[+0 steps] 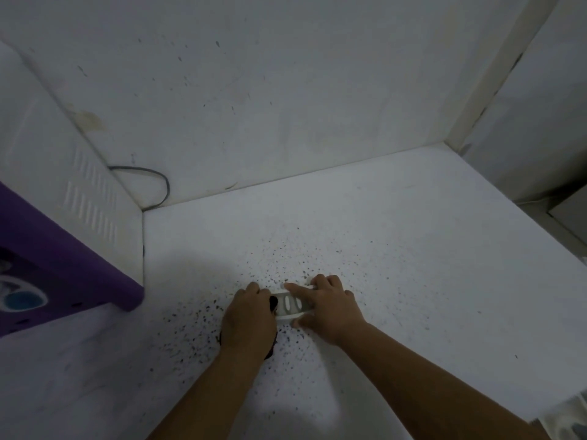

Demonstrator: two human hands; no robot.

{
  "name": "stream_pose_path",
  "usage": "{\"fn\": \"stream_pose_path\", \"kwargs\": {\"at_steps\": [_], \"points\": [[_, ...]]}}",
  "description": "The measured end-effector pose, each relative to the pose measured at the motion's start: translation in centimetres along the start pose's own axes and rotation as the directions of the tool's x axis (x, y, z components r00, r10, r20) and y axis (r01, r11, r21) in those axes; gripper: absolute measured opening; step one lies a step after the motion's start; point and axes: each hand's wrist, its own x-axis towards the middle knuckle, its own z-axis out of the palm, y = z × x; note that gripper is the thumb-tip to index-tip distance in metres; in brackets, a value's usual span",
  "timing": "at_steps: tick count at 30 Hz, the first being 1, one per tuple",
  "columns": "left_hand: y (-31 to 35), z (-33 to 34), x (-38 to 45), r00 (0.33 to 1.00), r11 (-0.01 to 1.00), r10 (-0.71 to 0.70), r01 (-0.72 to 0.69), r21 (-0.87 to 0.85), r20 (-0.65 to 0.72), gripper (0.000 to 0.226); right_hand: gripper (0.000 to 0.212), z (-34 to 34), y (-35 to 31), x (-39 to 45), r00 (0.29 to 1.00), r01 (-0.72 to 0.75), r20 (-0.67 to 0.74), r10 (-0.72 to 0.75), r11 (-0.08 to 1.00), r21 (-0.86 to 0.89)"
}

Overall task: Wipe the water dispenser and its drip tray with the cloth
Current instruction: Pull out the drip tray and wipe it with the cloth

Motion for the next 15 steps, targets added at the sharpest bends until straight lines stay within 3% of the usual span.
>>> {"fn": "stream_pose_path", "kwargs": {"at_steps": [5, 9, 12, 15], "points": [[0.1, -0.3, 0.0, 0.995, 1.0, -0.006, 0.005, 0.006, 0.097, 0.02, 0.072, 0.0, -0.1, -0.1, 1.0, 0.001, -0.006, -0.001, 1.0, -0.02], [-0.8, -2.1, 1.0, 0.973, 0.974, -0.051, 0.099, -0.203, 0.227, 0.035, 0.071, -0.3, -0.1, -0.1, 1.0, 0.012, 0.008, -0.011, 1.0, -0.025], [-0.3, -2.6, 2.0, 0.992, 0.971, -0.073, 0.094, -0.219, 0.104, 0.032, 0.071, -0.5, -0.2, 0.0, 1.0, 0.011, 0.024, -0.01, 0.999, -0.031], [0.9, -1.7, 1.8, 0.995, 0.984, -0.04, 0.054, -0.169, 0.087, 0.028, 0.071, -0.6, -0.3, 0.1, 1.0, 0.008, 0.025, -0.007, 0.999, -0.035]]}}
